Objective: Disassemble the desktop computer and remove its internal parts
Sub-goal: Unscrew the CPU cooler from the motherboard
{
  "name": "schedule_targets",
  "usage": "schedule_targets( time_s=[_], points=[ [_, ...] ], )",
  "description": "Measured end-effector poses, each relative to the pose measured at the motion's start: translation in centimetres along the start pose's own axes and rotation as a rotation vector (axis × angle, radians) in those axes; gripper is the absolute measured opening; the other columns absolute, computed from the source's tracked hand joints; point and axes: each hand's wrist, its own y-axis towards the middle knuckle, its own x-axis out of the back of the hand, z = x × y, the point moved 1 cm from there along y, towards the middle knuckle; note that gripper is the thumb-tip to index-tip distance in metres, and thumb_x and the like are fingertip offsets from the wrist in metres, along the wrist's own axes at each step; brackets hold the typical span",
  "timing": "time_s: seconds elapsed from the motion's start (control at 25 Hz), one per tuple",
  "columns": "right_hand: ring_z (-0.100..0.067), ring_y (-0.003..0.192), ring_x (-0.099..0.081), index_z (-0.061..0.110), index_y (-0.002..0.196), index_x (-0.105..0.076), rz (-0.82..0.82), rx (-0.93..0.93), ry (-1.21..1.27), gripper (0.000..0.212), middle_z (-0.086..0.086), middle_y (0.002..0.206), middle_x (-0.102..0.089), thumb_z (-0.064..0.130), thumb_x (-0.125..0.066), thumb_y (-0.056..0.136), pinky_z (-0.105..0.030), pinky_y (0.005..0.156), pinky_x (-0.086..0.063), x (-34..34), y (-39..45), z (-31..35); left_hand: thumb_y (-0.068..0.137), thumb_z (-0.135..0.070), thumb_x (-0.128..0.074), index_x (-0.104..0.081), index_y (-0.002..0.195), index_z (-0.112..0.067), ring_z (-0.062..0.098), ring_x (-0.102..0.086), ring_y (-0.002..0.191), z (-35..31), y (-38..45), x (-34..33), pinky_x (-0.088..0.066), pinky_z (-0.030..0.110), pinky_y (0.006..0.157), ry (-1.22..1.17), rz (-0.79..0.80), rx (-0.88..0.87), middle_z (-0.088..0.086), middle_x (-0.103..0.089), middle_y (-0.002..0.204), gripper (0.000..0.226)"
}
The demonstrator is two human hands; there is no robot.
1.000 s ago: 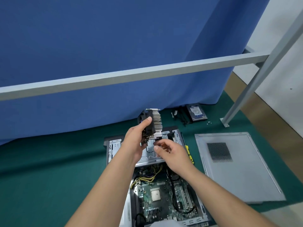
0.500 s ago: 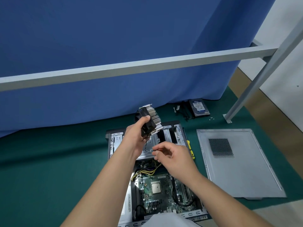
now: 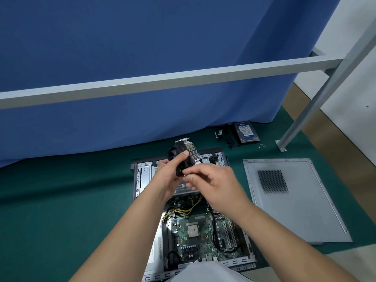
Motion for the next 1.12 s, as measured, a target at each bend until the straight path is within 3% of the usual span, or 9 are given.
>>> schedule_targets(
  time_s=[0.12, 0.28, 0.48, 0.64, 0.76, 0.92, 1.0, 1.12],
  points=[
    [-0.009, 0.078, -0.075, 0.026, 0.106, -0.077, -0.020, -0.028, -0.040, 0.015, 0.008, 0.083, -0.077, 0.018, -0.068, 0.097, -0.032, 0.075, -0.063, 2.5, 1.0, -0.4, 0.075, -0.034, -0.091, -0.042, 0.123, -0.012, 0.029, -0.075, 0.096, 0.2, 0.4, 0.7, -0.062, 0.049, 0.089, 0.039, 0.028, -0.042, 0.019, -0.070, 0.112, 0.073],
    [-0.003, 0.076, -0.074, 0.035, 0.101, -0.075, 0.027, -0.097, -0.152, 0.019, 0.015, 0.080, -0.076, 0.018, -0.068, 0.096, -0.030, 0.076, -0.062, 5.3, 3.1, -0.9, 0.071, -0.032, -0.094, -0.043, 0.120, -0.018, 0.023, -0.077, 0.095, 0.6, 0.4, 1.0, -0.063, 0.039, 0.081, 0.128, 0.053, -0.080, 0.013, -0.071, 0.116, 0.073],
    [0.002, 0.071, -0.072, 0.030, 0.100, -0.074, 0.061, -0.137, -0.310, 0.014, 0.015, 0.076, -0.075, 0.019, -0.067, 0.095, -0.033, 0.080, -0.061, 6.9, 5.5, -1.8, 0.053, -0.040, -0.099, -0.043, 0.124, -0.022, 0.023, -0.077, 0.097, 1.4, -0.1, 0.9, -0.058, 0.047, 0.097, 0.229, 0.119, -0.081, 0.009, -0.072, 0.119, 0.092],
    [0.001, 0.071, -0.072, 0.030, 0.097, -0.066, 0.080, -0.175, -0.330, 0.012, 0.011, 0.078, -0.075, 0.022, -0.073, 0.092, -0.032, 0.079, -0.060, 7.5, 6.6, -2.3, 0.048, -0.053, -0.096, -0.043, 0.121, -0.030, 0.019, -0.074, 0.102, 1.7, -0.8, 1.0, -0.058, 0.041, 0.094, 0.409, 0.106, -0.137, 0.003, -0.070, 0.121, 0.093],
    [0.006, 0.072, -0.069, 0.034, 0.089, -0.067, 0.110, -0.154, -0.401, 0.016, 0.014, 0.078, -0.073, 0.026, -0.080, 0.086, -0.023, 0.074, -0.057, 7.3, 7.3, -2.4, 0.052, -0.061, -0.093, -0.041, 0.122, -0.038, 0.009, -0.067, 0.101, 1.7, -1.5, 0.7, -0.050, 0.024, 0.076, 0.610, 0.099, -0.205, -0.009, -0.068, 0.114, 0.090],
    [0.009, 0.078, -0.066, 0.034, 0.087, -0.075, 0.181, -0.124, -0.440, 0.013, 0.018, 0.077, -0.073, 0.027, -0.085, 0.080, -0.012, 0.071, -0.049, 6.3, 8.2, -2.6, 0.063, -0.050, -0.094, -0.038, 0.119, -0.038, -0.005, -0.060, 0.090, 1.7, -2.2, 0.0, -0.044, 0.004, 0.057, 0.759, 0.121, -0.327, -0.018, -0.061, 0.105, 0.081],
    [0.007, 0.075, -0.068, 0.032, 0.086, -0.078, 0.210, -0.146, -0.419, 0.012, 0.020, 0.075, -0.073, 0.025, -0.085, 0.080, -0.016, 0.073, -0.053, 6.0, 8.4, -2.8, 0.064, -0.047, -0.094, -0.037, 0.118, -0.038, -0.002, -0.062, 0.093, 1.5, -2.3, 0.0, -0.045, 0.007, 0.062, 0.816, 0.126, -0.384, -0.016, -0.061, 0.107, 0.079],
    [0.004, 0.072, -0.069, 0.030, 0.086, -0.080, 0.261, -0.202, -0.390, 0.012, 0.020, 0.074, -0.074, 0.022, -0.086, 0.079, -0.018, 0.071, -0.054, 5.8, 8.5, -3.4, 0.061, -0.046, -0.094, -0.037, 0.118, -0.039, 0.011, -0.064, 0.100, 1.3, -2.3, 0.3, -0.053, 0.027, 0.081, 0.916, 0.132, -0.452, -0.008, -0.060, 0.116, 0.081]
  ],
)
